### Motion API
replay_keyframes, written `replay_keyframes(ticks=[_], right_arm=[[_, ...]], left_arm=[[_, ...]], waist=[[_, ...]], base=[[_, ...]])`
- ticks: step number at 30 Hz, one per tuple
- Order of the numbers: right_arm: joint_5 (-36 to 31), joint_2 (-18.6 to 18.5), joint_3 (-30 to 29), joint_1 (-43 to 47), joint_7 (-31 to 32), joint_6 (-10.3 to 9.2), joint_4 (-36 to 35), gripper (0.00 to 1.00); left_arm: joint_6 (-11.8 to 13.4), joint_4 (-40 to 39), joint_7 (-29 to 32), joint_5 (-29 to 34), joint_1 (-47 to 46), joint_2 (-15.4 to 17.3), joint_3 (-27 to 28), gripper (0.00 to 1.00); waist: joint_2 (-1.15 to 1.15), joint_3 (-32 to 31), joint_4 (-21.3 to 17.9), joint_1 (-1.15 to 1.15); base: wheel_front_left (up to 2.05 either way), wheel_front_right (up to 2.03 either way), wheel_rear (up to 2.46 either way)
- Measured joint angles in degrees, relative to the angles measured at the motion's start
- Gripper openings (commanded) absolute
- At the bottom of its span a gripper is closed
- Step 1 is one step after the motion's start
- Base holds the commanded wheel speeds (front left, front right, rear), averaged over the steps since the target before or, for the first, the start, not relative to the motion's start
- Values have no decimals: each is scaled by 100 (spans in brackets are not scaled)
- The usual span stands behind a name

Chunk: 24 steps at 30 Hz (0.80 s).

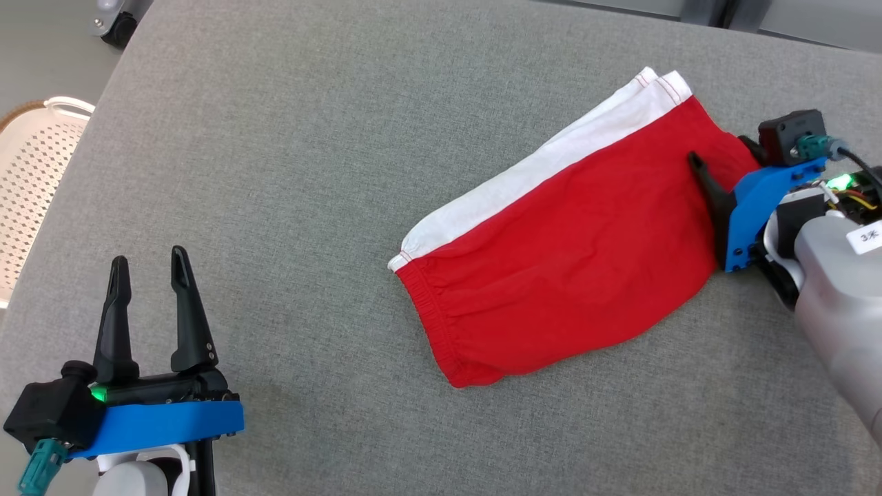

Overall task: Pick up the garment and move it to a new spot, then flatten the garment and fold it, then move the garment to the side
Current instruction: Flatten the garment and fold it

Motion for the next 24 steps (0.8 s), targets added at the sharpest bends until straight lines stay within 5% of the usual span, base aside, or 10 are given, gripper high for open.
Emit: replay_keyframes(ticks=[9, 10, 11, 12, 24], right_arm=[[116, -96, 126, -108, 371, 0, -18, 100], [147, -92, 162, -107, 401, 0, -62, 59], [171, -88, 200, -106, 447, -2, -114, 8], [194, -90, 261, -104, 475, -2, -171, 0], [627, -60, 683, 129, 152, 0, -548, 0]], left_arm=[[0, 22, 0, -123, -21, -2, -29, 100], [0, 22, 0, -127, -34, -4, -24, 100], [0, 22, 0, -127, -36, -4, -23, 100], [0, 24, 0, -126, -36, -3, -23, 100], [0, 24, 0, 37, -34, -5, 15, 100]], waist=[[0, 124, -10, 0], [0, 131, -19, 0], [0, 136, -28, 0], [-1, 138, -37, 0], [1, -54, -255, 0]], base=[[0, 0, 0], [0, 0, 0], [0, 0, 0], [0, 0, 0], [0, 0, 0]])
